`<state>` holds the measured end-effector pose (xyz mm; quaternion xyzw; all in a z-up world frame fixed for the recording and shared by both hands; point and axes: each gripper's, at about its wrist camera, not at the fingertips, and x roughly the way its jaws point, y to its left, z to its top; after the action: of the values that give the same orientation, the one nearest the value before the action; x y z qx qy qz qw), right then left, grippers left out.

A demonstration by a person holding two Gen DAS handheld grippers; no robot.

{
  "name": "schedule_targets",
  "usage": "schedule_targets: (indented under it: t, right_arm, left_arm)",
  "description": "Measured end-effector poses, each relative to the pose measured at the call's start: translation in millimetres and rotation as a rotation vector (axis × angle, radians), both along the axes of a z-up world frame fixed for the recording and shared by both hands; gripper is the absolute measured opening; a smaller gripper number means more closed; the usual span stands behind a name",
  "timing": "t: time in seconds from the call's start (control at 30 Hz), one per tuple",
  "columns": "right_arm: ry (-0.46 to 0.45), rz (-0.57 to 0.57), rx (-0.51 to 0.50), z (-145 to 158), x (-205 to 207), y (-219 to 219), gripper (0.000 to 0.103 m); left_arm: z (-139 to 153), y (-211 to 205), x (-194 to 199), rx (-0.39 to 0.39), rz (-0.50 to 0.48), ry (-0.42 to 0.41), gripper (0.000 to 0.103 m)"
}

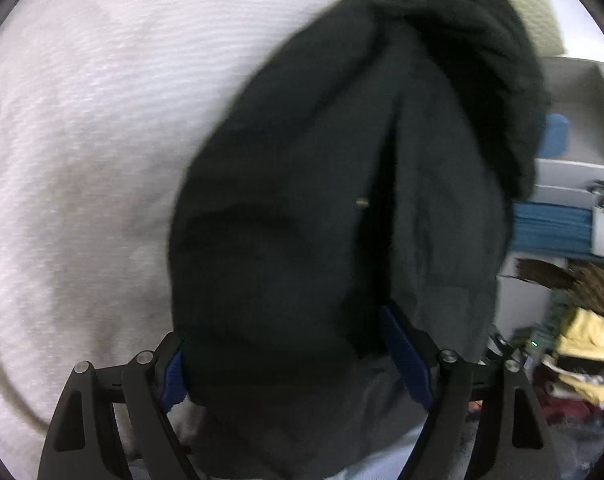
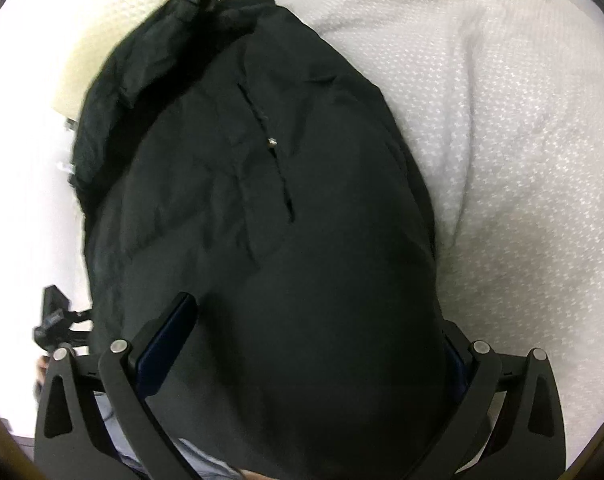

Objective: Fold large clothes

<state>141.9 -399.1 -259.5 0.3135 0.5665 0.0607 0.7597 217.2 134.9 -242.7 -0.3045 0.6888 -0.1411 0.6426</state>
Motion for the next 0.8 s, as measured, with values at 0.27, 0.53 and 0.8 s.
schedule_targets:
  t: [0.27, 0.53, 0.8]
  right_arm:
    - [-0.188, 0.048, 0.096, 32, -7, 10, 0.102]
    - [-0.178, 0.030, 0.062, 27, -8, 12, 0.092]
    - [-0.012, -0.088, 0.001, -1, -11, -11, 0.092]
  left_arm:
    - [44, -12, -5, -0.223, -0.090, -0.184, 0.081]
    - [24, -33, -3, -0.039, -0.132, -0.070, 0.081]
    - [-3, -30, -23, 0.048, -0.138, 0.065, 0.082]
